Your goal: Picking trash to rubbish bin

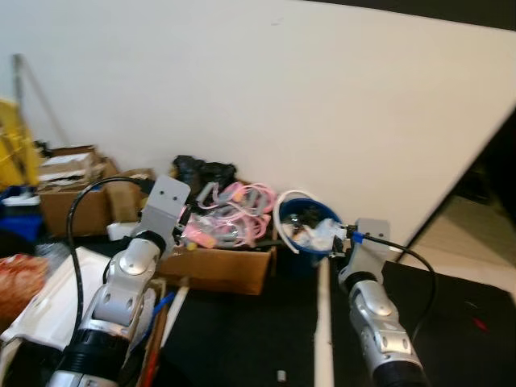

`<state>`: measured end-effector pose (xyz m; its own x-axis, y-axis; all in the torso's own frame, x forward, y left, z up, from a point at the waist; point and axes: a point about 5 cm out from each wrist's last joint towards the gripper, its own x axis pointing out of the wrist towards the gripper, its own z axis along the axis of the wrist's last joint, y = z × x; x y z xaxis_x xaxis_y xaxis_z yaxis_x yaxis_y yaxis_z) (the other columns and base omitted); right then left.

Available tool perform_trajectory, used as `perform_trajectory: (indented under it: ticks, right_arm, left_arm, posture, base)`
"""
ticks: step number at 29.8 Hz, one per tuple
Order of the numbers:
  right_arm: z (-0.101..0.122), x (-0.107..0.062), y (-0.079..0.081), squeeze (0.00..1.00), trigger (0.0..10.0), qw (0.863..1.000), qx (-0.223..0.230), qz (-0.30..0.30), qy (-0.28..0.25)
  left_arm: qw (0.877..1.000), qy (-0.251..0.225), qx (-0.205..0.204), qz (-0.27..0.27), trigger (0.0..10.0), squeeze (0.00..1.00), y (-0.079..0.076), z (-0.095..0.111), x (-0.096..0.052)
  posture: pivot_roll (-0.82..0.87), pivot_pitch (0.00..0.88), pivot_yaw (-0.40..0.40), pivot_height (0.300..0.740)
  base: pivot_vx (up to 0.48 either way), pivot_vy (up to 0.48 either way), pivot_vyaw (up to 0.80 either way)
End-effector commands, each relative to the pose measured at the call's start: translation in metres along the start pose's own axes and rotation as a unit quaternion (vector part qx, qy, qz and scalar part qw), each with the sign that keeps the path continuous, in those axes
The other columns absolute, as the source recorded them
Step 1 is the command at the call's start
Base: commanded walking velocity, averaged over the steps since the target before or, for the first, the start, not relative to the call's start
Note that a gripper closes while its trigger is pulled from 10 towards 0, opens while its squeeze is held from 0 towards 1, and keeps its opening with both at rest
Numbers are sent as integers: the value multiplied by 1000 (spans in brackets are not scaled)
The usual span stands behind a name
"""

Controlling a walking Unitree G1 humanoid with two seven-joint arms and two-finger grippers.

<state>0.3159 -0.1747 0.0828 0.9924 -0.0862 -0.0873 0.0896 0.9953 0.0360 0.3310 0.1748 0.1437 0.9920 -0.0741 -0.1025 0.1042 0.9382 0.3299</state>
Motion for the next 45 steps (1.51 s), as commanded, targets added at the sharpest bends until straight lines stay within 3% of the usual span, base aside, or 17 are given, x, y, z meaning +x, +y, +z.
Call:
perform_trajectory:
  ticks: [1, 16, 45]
  right_arm:
    - [-1, -1, -2, 0, 10000, 1000, -2, -2, 6]
    - [0, -1, -6, 0, 10000, 1000, -6, -8, 8]
    - [-1, -3, -9, 0, 10000, 1000, -7, -13, 13]
  left_arm:
    - [1000, 20, -9, 4, 10000, 0, -2, -8, -1]
    - [999, 16, -31, 17, 10000, 0, -2, -8, 0]
    - [999, 12, -32, 25, 10000, 0, -3, -8, -1]
  posture:
    - [-29, 52, -50, 740]
    - [-47, 62, -49, 740]
    - [-44, 63, -52, 740]
  base:
    - [0, 0, -800]
    - [0, 0, -800]
    - [0, 0, -800]
